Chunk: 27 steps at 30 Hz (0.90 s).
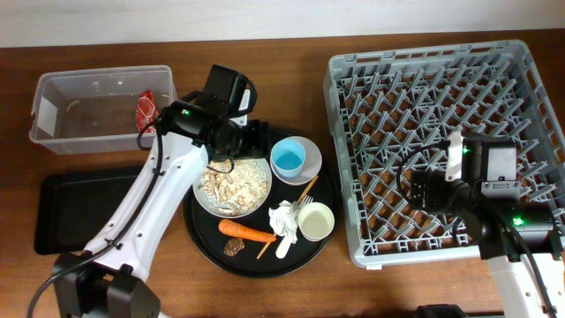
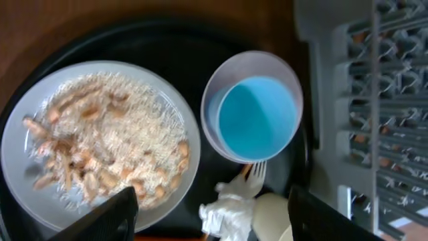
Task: Sort waste into correct bins and load items into the dishwasher rack
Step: 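Move the left gripper to the tray and grasp the white tissue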
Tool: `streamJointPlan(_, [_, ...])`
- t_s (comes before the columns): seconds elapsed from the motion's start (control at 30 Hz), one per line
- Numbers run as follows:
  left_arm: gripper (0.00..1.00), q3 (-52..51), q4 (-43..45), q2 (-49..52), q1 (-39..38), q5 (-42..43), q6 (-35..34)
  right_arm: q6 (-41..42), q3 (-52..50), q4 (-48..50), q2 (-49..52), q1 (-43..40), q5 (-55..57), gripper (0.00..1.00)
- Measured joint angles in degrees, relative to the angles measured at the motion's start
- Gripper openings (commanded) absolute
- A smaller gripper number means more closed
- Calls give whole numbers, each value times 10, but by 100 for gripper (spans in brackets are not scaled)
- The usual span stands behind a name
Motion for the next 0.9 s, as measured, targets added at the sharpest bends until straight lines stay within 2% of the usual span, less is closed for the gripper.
streamJointPlan(0.17, [70, 0, 2, 22, -3, 1, 0, 0, 0, 0, 0, 0, 0, 99])
streamJointPlan(0.33, [70, -2, -82, 41, -8, 21, 0, 0, 0, 0, 0, 0, 0, 99])
streamJointPlan(0.43, [70, -13, -92, 41, -30, 27, 0, 0, 0, 0, 0, 0, 0, 99])
streamJointPlan(0.63, [70, -94, -27, 42, -101, 24, -4, 0, 0, -1, 0, 0, 0, 99])
streamJointPlan(0.9, [66, -174, 71, 43, -109, 16, -13, 0, 0, -2, 0, 0, 0, 99])
